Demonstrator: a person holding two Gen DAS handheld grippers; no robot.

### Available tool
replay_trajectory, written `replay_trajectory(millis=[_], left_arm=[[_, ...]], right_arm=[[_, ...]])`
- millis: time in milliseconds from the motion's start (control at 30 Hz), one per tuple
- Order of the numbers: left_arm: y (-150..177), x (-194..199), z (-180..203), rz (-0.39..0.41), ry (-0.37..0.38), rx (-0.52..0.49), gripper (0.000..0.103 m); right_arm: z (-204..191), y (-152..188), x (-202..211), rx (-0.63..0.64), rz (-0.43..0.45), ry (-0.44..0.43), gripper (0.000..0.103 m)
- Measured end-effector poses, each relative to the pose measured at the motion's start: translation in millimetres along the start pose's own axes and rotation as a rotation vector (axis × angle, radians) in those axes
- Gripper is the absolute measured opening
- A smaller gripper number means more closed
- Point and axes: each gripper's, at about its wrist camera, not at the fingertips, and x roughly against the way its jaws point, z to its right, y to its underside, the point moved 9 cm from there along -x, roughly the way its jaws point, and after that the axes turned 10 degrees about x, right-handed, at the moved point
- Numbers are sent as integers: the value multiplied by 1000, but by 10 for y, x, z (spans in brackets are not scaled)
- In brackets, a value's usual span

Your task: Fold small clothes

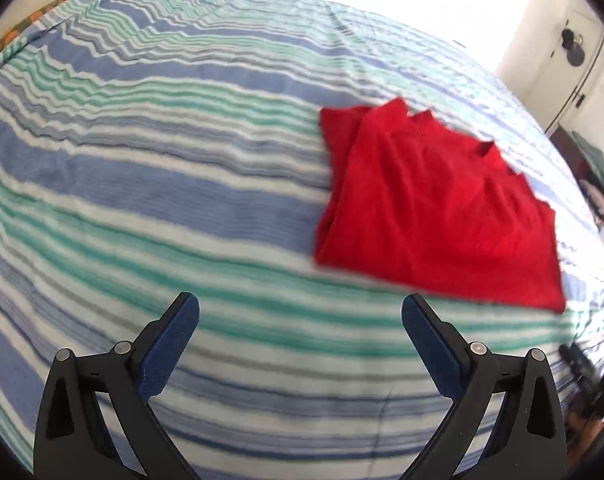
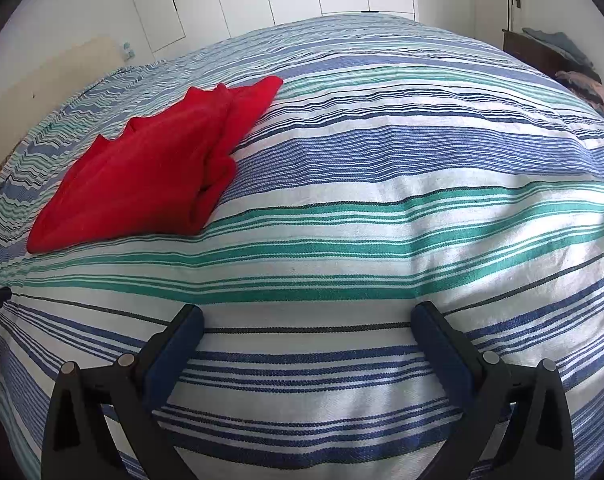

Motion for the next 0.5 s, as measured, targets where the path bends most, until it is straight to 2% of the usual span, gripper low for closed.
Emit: replay_trajectory(millis=[100,167,300,433,467,500], left_arm=[[-423,-266,307,-22,53,-16,102],[-591,-589,444,-74,46,-55,102],[-648,-1330,285,-203,-155,-81,103],[-622,-1409,304,-171,-181,-65,102],[-602,-1386,351,-165,-176,-76,88],[-579,-1349,435,-167,-138,-87,74]], right_arm=[[-1,0,-3,0,-1,0,103],[-3,0,-7,1,-3,1,103],[-6,1,-10,1,-4,2,103],[-9,-7,-28,4,-8,4,103],[-10,-10,-36,6,-8,5,103],[-8,-16,-45,7,-8,5,103]])
